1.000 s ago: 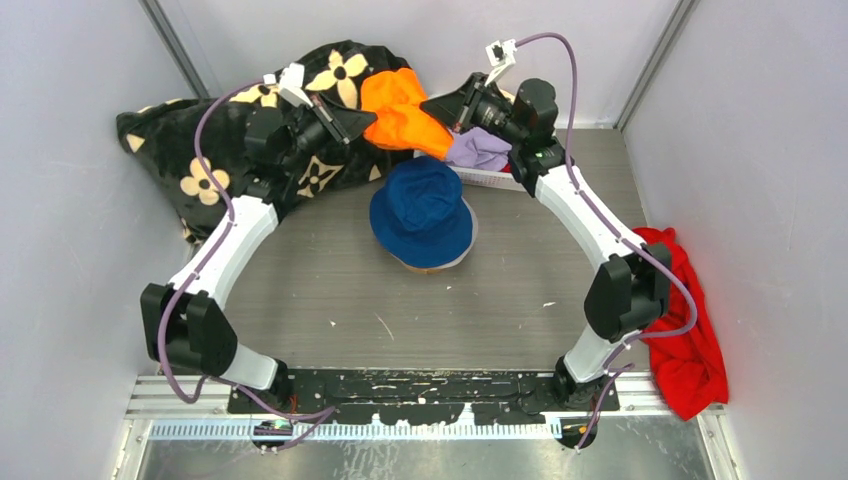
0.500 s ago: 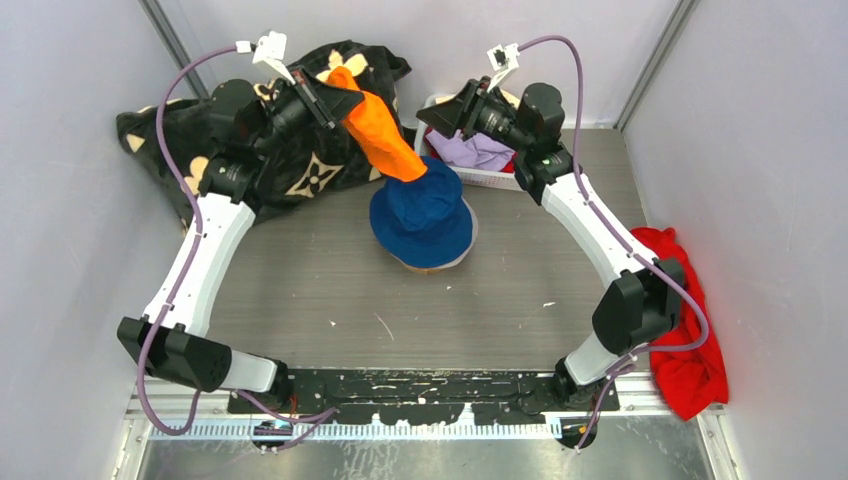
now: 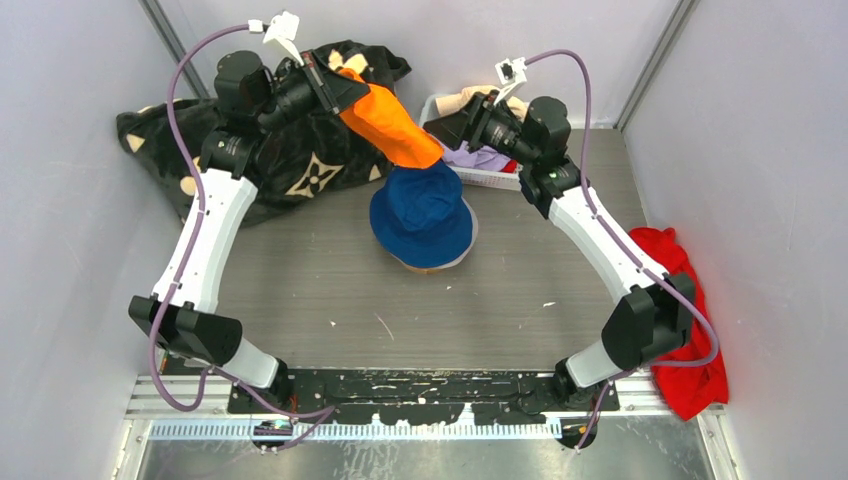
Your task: Stack the hats
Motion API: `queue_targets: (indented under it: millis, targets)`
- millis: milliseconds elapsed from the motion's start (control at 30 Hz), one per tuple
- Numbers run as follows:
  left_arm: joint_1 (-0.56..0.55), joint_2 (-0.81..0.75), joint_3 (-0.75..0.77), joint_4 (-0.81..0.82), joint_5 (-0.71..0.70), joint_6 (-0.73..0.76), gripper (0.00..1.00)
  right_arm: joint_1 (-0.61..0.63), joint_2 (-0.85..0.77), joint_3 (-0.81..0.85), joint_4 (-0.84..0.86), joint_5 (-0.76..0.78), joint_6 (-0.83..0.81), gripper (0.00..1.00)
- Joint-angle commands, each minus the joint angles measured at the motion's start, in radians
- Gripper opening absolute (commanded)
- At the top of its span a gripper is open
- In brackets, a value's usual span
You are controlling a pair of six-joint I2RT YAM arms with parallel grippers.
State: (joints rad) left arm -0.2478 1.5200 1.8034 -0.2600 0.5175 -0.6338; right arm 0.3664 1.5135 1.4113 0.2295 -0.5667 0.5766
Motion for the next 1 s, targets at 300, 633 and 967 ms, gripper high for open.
queue_targets:
  millis: [300,633,967]
  targets:
    - [0.002,0.049,0.095,0.003,0.066,-0.007,0.00,-0.021,-0.077,-0.072,0.009,-0.096,0.006,0.55]
    - [-0.022,0.060,0.091,0.075,0.141,-0.029,0.00,0.036,-0.127,-0.132,-0.073,-0.100,-0.047,0.55]
    - [-0.165,0.152,0.236,0.090,0.189,-0.024,0.00,0.037,-0.223,-0.169,-0.134,-0.015,-0.104,0.56]
